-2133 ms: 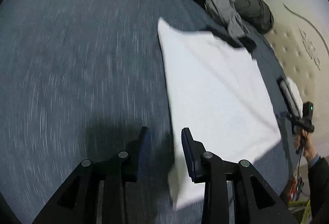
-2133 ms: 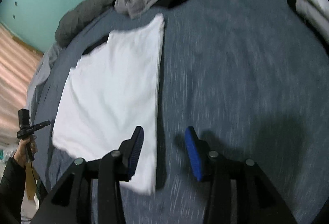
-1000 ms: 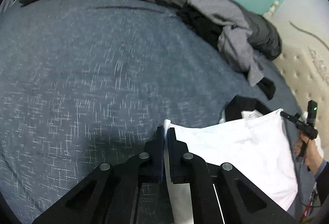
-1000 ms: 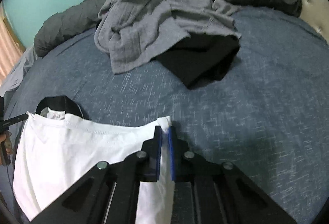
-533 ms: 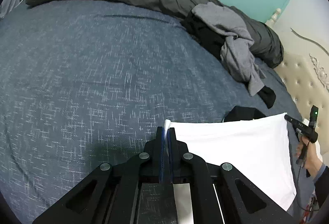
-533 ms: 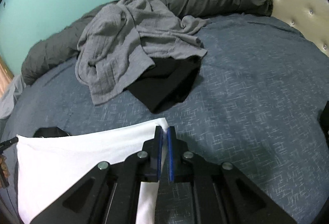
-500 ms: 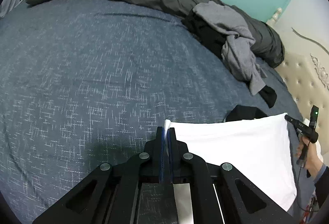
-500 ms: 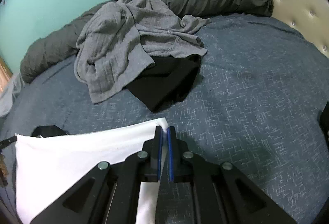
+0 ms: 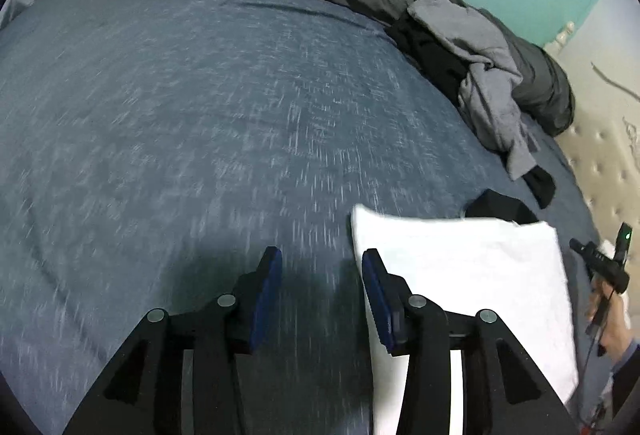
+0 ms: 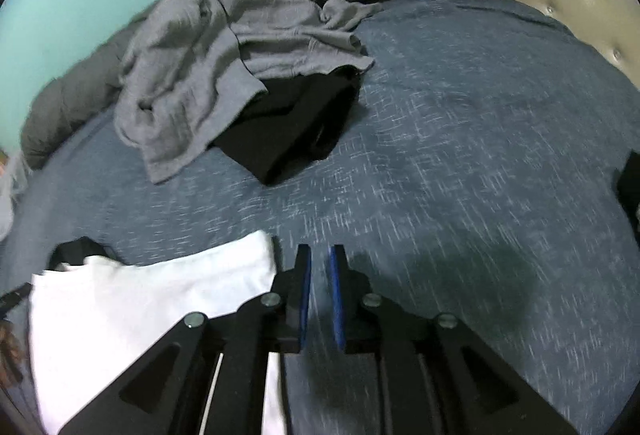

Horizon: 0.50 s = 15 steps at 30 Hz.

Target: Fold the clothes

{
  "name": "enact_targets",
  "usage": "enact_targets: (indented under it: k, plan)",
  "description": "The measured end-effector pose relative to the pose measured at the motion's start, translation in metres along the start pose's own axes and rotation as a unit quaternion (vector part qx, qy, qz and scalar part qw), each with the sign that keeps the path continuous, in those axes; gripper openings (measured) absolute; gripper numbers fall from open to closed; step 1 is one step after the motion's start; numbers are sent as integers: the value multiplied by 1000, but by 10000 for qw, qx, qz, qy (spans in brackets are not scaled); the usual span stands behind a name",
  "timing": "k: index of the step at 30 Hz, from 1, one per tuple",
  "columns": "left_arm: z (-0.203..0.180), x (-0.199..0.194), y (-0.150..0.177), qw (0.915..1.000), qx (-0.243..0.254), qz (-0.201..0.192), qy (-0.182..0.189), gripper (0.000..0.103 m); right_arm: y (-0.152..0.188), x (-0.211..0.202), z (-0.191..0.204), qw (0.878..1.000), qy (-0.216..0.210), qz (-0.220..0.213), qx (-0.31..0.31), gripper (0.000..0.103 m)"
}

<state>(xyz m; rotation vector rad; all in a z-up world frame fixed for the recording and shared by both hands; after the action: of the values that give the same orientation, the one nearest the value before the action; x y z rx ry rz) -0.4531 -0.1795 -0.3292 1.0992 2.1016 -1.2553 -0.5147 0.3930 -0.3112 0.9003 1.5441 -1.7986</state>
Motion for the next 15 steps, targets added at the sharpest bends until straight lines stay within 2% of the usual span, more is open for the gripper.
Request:
enact_targets:
  k: [5, 9, 12, 15]
  plan:
    - [-1, -39, 46, 9993, -197, 283, 119, 51, 38, -49, -3, 9969, -758, -52, 208, 11]
    - [-7, -66, 92, 9974, -443, 454, 344, 52, 86, -86, -3, 9892, -1376, -97, 493, 19]
    - [-15, -81, 130, 9956, -541, 606, 472, 54, 126, -117, 3, 9849, -1620, -205, 580, 21]
    - [-22, -91, 164, 9939, -613, 719, 560, 54, 168, -142, 23, 9790, -1970, -100, 508, 21]
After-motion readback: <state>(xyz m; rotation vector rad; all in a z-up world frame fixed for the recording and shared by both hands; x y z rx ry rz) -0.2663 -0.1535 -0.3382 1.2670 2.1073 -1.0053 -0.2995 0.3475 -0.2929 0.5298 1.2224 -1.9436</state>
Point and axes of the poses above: each gripper's, at about its wrist camera, not at the fingertips, and x roughly the way its jaws point, z to its left, y to its underside, the point moved 3 cm from there along x, roughly the way its jaws point, and after that the axes turned 9 degrees about y, right-handed, at the moved point
